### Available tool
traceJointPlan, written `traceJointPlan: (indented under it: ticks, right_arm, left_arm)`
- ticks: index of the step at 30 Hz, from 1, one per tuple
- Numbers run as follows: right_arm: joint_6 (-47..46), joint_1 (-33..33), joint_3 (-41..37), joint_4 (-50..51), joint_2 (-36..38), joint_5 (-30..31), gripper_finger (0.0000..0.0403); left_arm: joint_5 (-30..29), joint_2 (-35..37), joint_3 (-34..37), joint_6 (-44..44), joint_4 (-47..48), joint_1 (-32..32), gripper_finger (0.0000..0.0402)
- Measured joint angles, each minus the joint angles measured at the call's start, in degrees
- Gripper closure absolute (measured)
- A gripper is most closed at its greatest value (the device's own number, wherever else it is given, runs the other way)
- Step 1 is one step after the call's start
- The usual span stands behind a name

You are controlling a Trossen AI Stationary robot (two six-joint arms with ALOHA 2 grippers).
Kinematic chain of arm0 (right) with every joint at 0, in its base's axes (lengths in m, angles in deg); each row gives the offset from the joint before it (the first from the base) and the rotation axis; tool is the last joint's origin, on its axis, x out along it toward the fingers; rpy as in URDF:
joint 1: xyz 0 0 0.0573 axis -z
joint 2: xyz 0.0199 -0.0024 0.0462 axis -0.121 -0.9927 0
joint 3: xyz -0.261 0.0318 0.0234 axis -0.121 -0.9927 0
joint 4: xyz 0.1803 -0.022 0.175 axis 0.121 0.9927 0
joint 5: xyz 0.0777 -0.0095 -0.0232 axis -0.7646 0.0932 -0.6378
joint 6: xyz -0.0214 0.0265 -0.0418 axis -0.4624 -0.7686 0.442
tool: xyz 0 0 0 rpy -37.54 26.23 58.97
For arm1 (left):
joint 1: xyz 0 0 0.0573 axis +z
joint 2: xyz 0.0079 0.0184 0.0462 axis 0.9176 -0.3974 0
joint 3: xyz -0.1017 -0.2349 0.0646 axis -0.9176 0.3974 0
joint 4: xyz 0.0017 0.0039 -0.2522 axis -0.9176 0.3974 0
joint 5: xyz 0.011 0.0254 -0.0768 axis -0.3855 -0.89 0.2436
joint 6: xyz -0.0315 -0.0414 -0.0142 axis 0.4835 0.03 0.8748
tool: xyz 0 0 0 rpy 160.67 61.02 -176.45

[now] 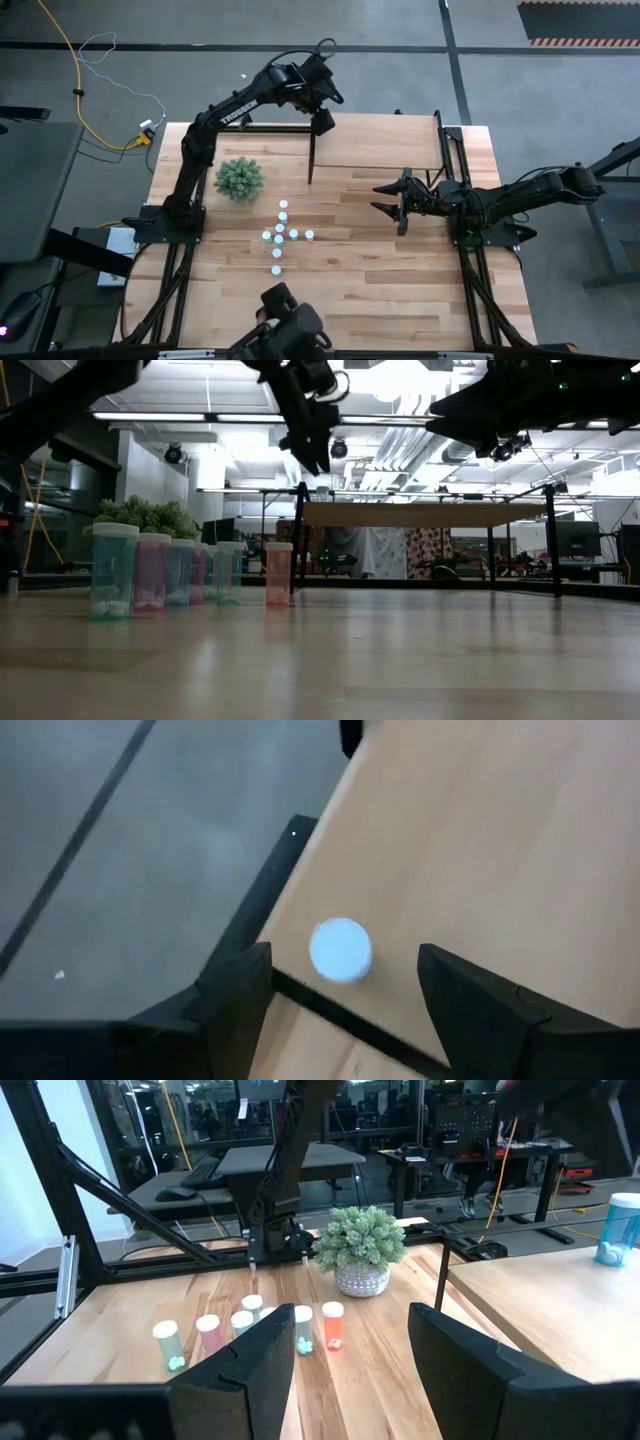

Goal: Pick and place medicine bottles onto shelf by color
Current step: Put the transparent orange medicine bottle on the shelf

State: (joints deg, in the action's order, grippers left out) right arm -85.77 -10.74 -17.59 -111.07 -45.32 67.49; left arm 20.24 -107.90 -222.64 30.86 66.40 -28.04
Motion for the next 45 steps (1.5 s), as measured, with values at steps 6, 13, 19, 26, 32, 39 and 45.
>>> traceJointPlan:
  ticks: [6,13,19,26,32,39,45]
  right_arm:
    - [0.0,0.0,0.0,0.02,0.0,0.0,0.0214]
    - [-0.45,0.0,0.0,0.09,0.0,-0.01,0.0214]
    - [-2.44,0.0,0.0,1.53,0.0,-0.02,0.0214]
    - [-3.93,0.0,0.0,2.49,0.0,-0.04,0.0214]
    - [-2.93,0.02,0.0,2.25,0.0,0.11,0.0214]
    - [-2.4,0.02,0.0,1.81,0.0,2.32,0.0214]
    - [-2.4,0.02,0.0,1.66,0.0,2.32,0.0214]
  left_arm:
    - [4.22,4.7,0.0,5.04,1.49,-0.94,0.0158]
    - [14.84,9.53,3.08,5.6,0.74,-7.79,0.0158]
    - [14.65,17.27,20.48,3.97,-9.49,-17.94,0.0158]
    - [8.35,36.36,54.46,7.43,-34.02,-26.73,0.0158]
    - [3.57,48.01,77.79,7.49,-51.91,-32.49,0.0158]
    - [2.97,44.68,80.27,7.93,-49.63,-34.79,0.0158]
    - [3.29,37.36,78.76,5.1,-48.44,-35.4,0.0158]
